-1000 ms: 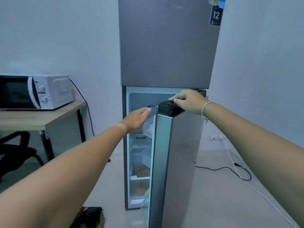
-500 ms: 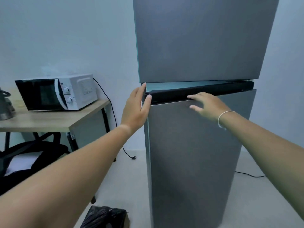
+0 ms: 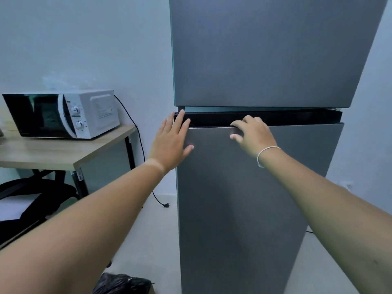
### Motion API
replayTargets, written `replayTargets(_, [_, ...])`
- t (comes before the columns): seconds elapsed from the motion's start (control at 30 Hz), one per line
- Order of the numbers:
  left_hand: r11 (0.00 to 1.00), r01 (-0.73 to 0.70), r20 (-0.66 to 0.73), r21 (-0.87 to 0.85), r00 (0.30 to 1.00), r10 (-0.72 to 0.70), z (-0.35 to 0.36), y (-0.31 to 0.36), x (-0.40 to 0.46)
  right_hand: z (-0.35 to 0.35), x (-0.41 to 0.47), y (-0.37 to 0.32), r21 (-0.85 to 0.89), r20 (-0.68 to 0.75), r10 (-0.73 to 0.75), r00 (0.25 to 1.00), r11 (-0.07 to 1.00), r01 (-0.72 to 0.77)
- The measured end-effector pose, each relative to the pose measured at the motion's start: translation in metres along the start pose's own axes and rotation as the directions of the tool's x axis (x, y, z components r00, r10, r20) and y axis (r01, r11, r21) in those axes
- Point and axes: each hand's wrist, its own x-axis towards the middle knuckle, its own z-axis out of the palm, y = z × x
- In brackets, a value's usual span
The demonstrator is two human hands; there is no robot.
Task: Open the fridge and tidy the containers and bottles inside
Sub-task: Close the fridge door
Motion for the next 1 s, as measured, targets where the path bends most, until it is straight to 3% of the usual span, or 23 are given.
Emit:
replayTargets(0.7, [0.995,0.084,0.037,-0.061,0.996,-0.081,0.043,-0.006,0.05,0.038,0.039,0.009,-0.07,-0.064,-0.022,0.998,0.997,0.017])
replayTargets(0.87, [0.994,0.107,0.066,-0.032,0.992,-0.105,0.039,-0.003,0.05,0.037,0.031,0.011,-0.061,-0.021,-0.061,0.998,0.996,0.06])
replayTargets(1.0, [0.994,0.109,0.14,-0.006,0.984,-0.108,0.032,-0.002,0.049,0.029,0.019,0.02,-0.059,0.108,-0.091,0.99,0.993,0.098])
